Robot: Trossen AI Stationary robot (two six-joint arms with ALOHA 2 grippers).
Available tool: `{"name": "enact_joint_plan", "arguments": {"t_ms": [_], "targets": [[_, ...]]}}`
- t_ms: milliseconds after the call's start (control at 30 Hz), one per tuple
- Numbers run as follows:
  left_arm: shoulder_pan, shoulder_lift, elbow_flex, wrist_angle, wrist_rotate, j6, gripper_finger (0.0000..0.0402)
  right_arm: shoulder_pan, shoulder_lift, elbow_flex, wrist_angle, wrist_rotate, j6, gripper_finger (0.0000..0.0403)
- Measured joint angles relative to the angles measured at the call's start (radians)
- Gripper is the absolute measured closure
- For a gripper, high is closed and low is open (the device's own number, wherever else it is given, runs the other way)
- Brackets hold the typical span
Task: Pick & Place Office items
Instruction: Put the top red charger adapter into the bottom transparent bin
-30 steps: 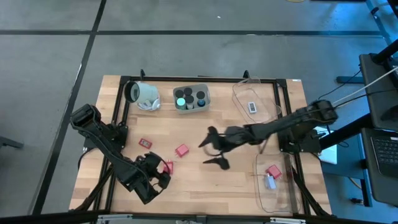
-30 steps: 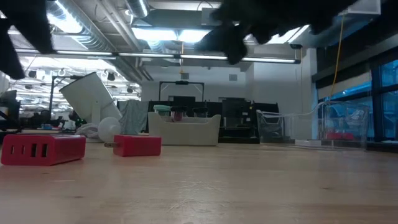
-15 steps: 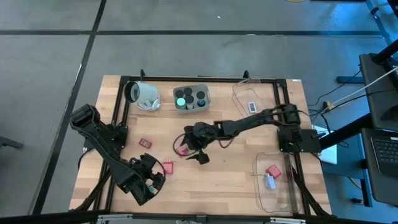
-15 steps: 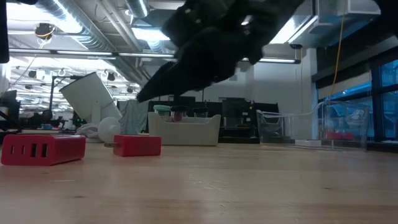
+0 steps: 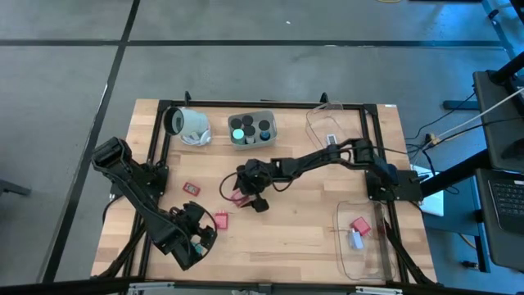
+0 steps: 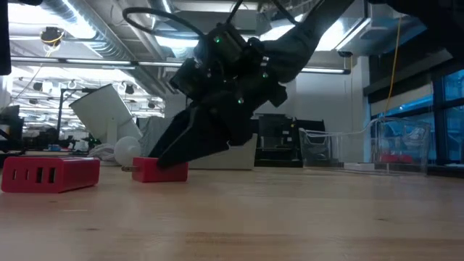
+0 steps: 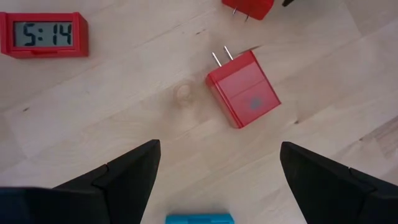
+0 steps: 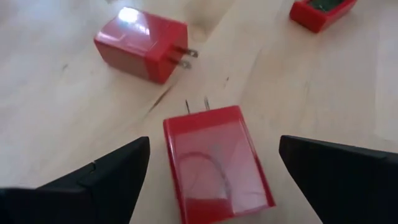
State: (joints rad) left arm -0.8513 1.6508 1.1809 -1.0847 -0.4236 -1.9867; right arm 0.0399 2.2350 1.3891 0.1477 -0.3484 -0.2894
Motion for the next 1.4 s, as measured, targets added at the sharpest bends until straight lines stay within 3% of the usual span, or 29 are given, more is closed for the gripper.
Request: {"name": "enact_joint_plan", "arguments": {"t_ms": [333, 500, 733, 933, 1167, 1400], "targets": [[0.0, 0.0, 0.0, 0.0, -0.001, 0.0, 0.0073, 0.012, 0.007, 0.0, -0.059, 0.042, -0.033, 0.0057], [0.0, 0.0, 0.0, 0.0, -0.002, 0.0, 0.0073, 0.017, 0.007, 0.0, -0.081, 0.04, -0.003, 0.01], [0.0, 0.0, 0.0, 0.0, -0.005, 0.0, 0.0073, 0.039, 0.007, 0.0, -0.078, 0.019, 0.039, 0.019], [0.0, 0.0, 0.0, 0.0, -0.024, 0.0, 0.0073, 0.065, -0.015, -0.002, -0.102, 0.019, 0.129, 0.019], [0.0, 0.0, 0.0, -0.005, -0.067, 0.016, 0.0073, 0.103, -0.2, -0.004, -0.311, 0.045, 0.224, 0.019], [0.011, 0.0, 0.0, -0.012, -0.123, 0.054, 0.0073, 0.226, -0.47, -0.065, -0.569, 0.264, 0.345, 0.019]]}}
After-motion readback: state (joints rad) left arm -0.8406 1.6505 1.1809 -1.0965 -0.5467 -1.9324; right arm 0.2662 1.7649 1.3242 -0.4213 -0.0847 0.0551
